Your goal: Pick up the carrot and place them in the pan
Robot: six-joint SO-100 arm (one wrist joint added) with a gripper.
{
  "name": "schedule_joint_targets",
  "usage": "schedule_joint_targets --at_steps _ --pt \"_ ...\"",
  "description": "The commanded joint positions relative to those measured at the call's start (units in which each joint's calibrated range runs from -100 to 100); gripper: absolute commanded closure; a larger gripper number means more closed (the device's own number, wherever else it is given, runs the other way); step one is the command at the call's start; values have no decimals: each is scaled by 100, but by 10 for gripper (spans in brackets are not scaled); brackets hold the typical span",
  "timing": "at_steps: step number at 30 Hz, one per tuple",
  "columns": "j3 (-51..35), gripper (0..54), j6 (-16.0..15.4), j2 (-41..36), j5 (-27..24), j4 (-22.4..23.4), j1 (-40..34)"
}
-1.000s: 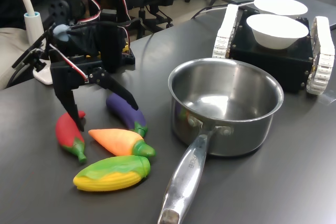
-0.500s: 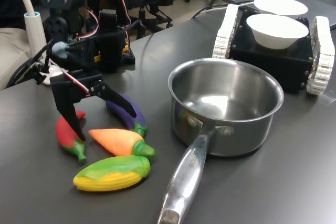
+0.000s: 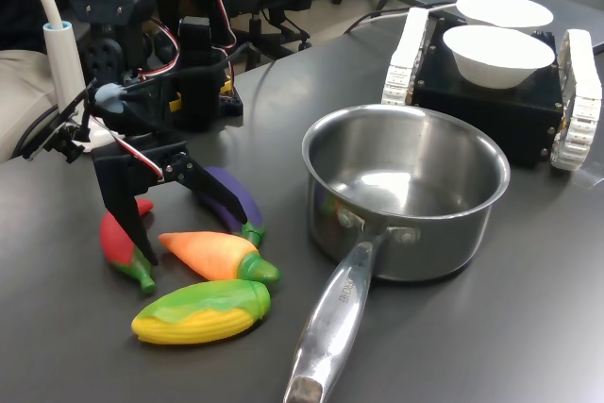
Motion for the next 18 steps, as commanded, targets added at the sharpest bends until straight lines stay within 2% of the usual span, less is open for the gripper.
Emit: schedule_joint_targets --at_steps 1,10,18 --pt "-366 132 -79 -170 -112 -210 -153" --pt "-184 123 -105 -145 -190 -193 -463" --pt "-21 103 -37 -237 122 88 -474"
